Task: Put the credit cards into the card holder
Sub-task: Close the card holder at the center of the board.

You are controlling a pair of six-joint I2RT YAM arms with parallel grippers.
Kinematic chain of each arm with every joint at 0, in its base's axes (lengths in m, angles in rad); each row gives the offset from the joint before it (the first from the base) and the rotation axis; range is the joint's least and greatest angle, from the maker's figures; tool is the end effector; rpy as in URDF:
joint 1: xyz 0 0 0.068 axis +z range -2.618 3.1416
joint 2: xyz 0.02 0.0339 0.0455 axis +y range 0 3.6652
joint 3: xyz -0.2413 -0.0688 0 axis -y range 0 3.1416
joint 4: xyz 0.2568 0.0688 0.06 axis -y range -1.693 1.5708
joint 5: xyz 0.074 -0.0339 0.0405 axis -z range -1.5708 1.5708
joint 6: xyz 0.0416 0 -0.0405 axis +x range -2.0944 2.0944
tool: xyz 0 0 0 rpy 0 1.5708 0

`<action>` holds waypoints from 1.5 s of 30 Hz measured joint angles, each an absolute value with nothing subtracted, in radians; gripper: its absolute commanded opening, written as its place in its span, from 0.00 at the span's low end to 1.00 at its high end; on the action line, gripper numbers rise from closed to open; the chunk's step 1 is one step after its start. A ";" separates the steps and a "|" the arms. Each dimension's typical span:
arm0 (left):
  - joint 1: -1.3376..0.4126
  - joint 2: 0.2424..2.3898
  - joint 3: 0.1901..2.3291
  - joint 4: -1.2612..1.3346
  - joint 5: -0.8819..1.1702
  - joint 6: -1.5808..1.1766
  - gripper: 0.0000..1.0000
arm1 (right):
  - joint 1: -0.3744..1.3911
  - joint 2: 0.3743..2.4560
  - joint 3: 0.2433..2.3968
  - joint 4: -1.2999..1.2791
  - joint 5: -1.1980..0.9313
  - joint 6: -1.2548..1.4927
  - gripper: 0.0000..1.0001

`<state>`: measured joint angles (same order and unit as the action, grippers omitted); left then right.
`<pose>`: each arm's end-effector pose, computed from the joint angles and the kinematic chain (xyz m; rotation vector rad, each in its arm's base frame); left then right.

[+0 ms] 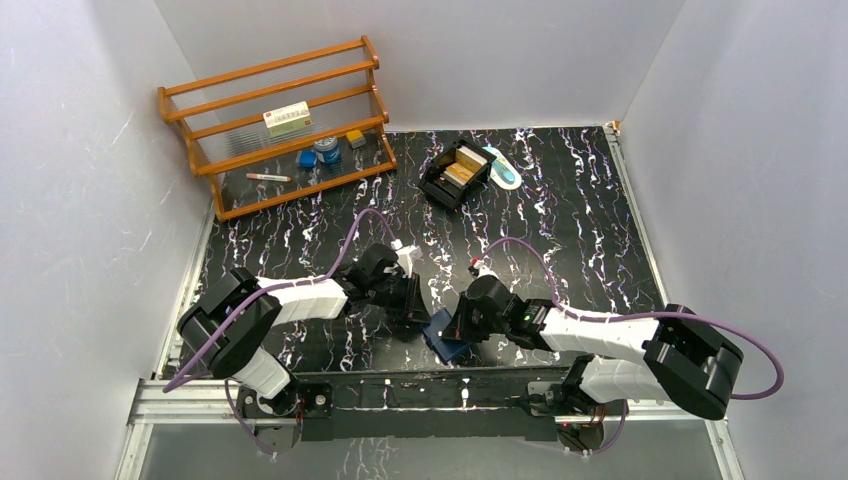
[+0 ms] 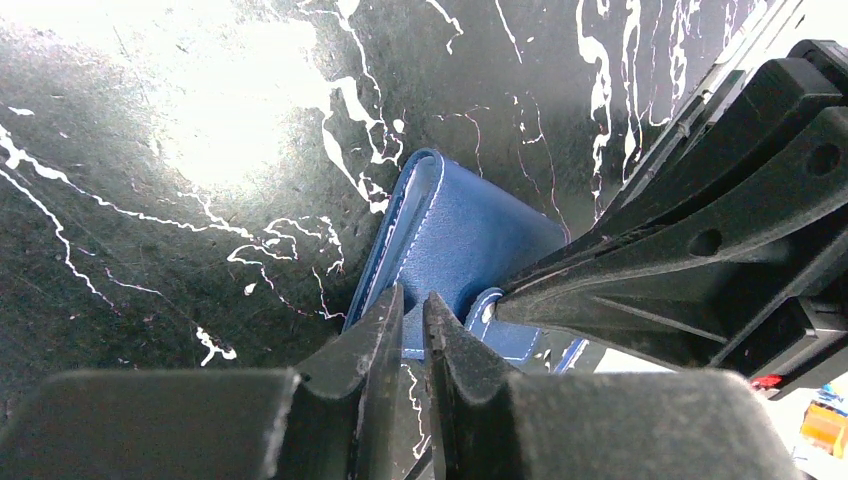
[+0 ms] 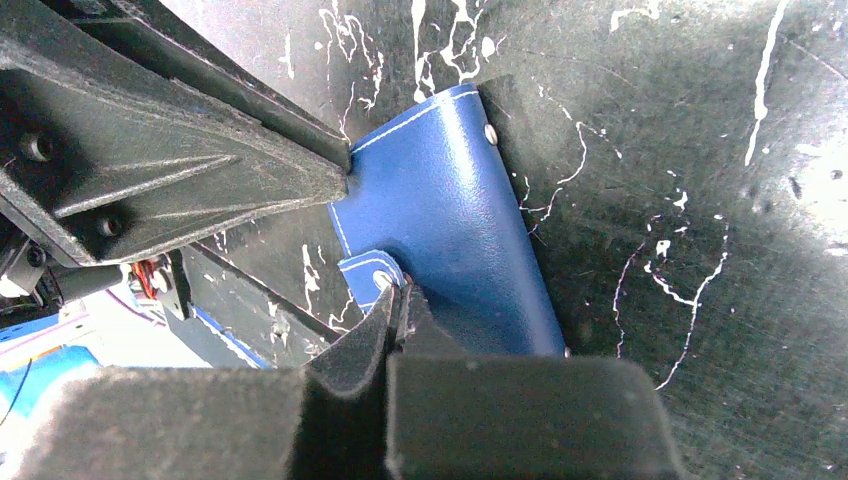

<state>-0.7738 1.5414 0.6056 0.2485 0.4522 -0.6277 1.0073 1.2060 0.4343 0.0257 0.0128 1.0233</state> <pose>0.2016 -0.2224 0.1129 0.4499 2.4527 -1.1918 0.1312 0.2066 0.1244 0.0274 2.5386 0.9351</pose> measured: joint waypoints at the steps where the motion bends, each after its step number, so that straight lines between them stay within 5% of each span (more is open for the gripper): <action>1: -0.774 1.541 0.606 0.247 0.452 -0.628 0.17 | 1.007 1.206 0.433 0.027 0.013 1.025 0.00; 13: -0.798 1.441 0.638 0.131 0.452 -0.681 0.32 | 1.007 1.210 0.429 0.033 0.013 1.049 0.00; 39: -0.834 1.514 0.589 0.179 0.463 -0.714 0.27 | 1.007 1.197 0.421 0.024 0.027 1.078 0.00; 45: -0.834 1.570 0.638 0.129 0.467 -0.710 0.20 | 1.007 1.200 0.423 0.021 0.024 1.087 0.21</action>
